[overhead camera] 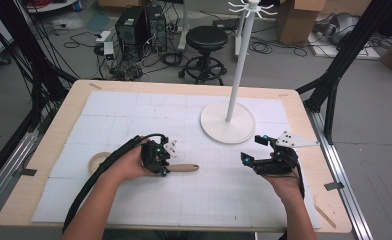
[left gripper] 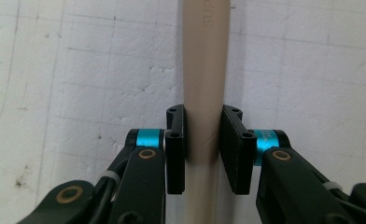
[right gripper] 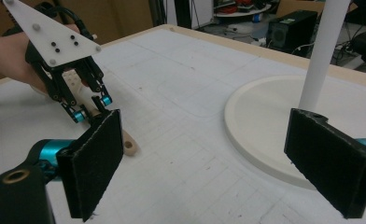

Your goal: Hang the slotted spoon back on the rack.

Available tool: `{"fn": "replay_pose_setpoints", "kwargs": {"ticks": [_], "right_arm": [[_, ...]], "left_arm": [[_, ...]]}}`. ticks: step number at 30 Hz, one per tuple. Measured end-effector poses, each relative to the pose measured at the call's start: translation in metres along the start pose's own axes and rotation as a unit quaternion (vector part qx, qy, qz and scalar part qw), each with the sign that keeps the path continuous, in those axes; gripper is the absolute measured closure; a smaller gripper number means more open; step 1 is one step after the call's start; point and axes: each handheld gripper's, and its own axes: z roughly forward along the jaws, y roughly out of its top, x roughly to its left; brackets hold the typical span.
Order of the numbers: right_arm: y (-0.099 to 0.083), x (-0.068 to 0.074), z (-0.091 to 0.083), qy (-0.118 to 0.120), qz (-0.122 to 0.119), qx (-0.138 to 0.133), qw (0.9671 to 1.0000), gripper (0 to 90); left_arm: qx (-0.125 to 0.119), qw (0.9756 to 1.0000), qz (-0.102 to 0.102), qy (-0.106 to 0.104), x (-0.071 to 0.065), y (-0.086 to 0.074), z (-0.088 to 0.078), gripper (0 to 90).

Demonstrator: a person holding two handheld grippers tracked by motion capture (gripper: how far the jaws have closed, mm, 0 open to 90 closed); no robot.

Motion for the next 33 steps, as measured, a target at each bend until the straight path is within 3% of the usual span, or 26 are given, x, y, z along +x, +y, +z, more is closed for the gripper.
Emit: {"fn": "replay_pose_setpoints", "kwargs": {"ticks": [2, 11, 21, 25, 29, 33], "right_arm": [[0.0, 0.0, 0.0, 0.0, 0.001, -0.001, 1.0, 11.3], [0.0, 0.0, 0.001, 0.003, 0.0, 0.0, 1.0, 11.3], [0.001, 0.001, 0.002, 0.006, 0.003, -0.003, 1.0, 11.3], [0.001, 0.002, 0.002, 0.007, 0.003, 0.0, 1.0, 11.3], [0.001, 0.001, 0.002, 0.007, 0.002, -0.002, 1.0, 11.3], [0.001, 0.001, 0.001, 0.007, 0.004, -0.005, 1.0, 11.3]], "left_arm": [[-0.004, 1.0, 0.0, 0.001, 0.0, 0.0, -0.003, 73.1], [-0.073, 0.9971, -0.012, 0.016, 0.0, -0.005, -0.036, 73.1], [-0.141, 0.9893, -0.027, 0.022, 0.006, -0.007, -0.071, 73.2], [-0.152, 0.9876, -0.028, 0.024, 0.01, -0.004, -0.081, 73.2], [-0.185, 0.9823, -0.022, 0.015, 0.013, 0.0, -0.091, 73.2], [-0.2, 0.9795, -0.019, 0.017, 0.015, 0.003, -0.103, 73.2]]}}
